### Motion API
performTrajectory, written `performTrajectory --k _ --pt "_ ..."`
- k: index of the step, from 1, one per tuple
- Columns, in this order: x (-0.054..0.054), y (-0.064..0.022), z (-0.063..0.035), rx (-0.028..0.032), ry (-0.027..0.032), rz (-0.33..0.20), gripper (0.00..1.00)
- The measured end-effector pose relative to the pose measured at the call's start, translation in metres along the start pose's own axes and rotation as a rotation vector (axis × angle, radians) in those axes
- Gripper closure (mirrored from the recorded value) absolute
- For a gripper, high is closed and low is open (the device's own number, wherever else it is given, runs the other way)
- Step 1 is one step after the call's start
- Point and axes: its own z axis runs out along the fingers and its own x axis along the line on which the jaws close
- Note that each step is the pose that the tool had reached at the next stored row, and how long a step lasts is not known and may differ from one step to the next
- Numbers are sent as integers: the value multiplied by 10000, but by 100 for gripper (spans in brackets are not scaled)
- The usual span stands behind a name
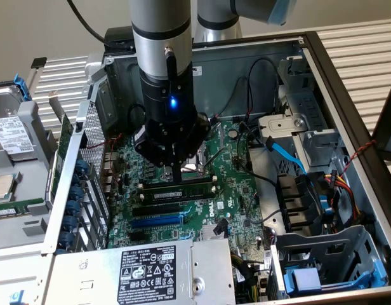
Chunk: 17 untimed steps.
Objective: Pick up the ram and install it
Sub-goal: 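Press down the ram until it locks into place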
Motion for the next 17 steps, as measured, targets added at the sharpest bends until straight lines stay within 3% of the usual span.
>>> performTrajectory --k 9,17 --pt "0 0 0 13 -7 951 89" --pt "-1 0 0 28 -52 1449 89"
